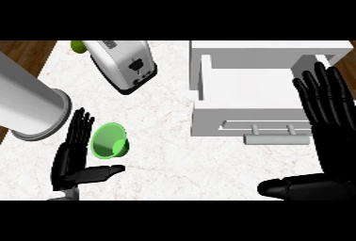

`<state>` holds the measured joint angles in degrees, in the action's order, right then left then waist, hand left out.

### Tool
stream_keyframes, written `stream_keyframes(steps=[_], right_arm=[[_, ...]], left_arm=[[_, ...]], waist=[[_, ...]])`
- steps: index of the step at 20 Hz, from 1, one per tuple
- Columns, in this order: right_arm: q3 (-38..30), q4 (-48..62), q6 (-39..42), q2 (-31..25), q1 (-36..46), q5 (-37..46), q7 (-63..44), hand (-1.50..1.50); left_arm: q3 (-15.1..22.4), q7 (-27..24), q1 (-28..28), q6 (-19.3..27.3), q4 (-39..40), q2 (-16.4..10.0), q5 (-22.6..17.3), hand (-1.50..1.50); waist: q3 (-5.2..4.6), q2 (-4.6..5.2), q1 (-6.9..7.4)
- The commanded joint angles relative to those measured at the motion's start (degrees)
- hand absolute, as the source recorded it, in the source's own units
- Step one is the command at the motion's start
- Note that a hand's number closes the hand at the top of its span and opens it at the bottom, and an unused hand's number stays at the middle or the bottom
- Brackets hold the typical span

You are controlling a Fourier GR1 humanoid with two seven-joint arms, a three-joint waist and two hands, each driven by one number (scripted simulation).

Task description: Pick up the cup, place it into the drawer and close the drawer

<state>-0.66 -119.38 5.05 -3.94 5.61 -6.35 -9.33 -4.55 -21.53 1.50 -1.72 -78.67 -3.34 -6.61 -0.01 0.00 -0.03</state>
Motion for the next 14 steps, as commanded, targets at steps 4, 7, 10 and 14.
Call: stream_keyframes(steps=[4,7,10,14], right_arm=[[-1.59,-0.81,1.0,-0.59,-0.53,-1.72,-0.24,-1.5],[-2.93,-0.51,0.75,-1.71,3.09,-3.69,-3.87,-1.5],[-4.23,3.98,1.84,-2.27,4.59,-3.38,-0.29,-1.5],[-0.4,-2.84,2.92,-0.05,-4.79,-1.85,1.46,-1.5]], left_arm=[[-2.69,-7.61,-2.57,-2.38,11.64,-1.0,-0.22,-1.5],[-2.83,-10.95,-1.68,-2.72,13.76,-0.41,-0.18,-1.5],[-3.12,-12.61,-3.85,-2.14,17.47,-0.07,0.23,-1.5],[-5.03,-13.89,-9.42,-0.62,23.43,-0.95,0.08,-1.5]], waist=[[0.0,0.01,-0.05],[0.0,0.0,0.0],[0.0,0.02,0.02],[0.0,0.0,-0.22]])
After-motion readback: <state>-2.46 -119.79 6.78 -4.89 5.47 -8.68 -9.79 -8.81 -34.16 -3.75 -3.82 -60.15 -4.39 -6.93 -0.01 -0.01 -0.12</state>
